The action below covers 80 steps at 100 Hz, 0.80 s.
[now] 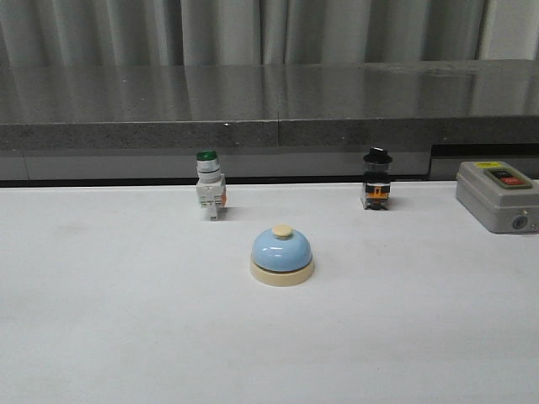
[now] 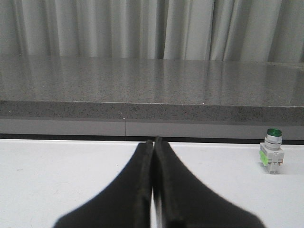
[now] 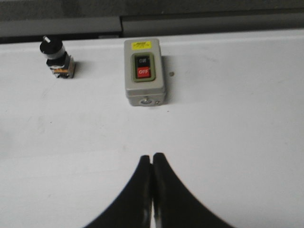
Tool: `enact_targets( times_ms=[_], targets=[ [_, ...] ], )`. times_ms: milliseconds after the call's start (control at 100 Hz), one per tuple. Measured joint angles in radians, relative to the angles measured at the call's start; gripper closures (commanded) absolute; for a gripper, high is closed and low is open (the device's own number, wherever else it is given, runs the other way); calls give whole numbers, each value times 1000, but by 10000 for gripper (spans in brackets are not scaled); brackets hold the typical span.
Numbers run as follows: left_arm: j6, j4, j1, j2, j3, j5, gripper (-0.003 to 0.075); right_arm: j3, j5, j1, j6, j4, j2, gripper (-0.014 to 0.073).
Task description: Place and press bell with both arms
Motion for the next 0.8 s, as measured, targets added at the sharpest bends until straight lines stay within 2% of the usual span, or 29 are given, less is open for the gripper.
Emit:
enact_targets(
  times_ms=[800],
  targets=[
    [0,0,0,0,0,0,741,-652,258,492,-46,15,748,654]
  ],
)
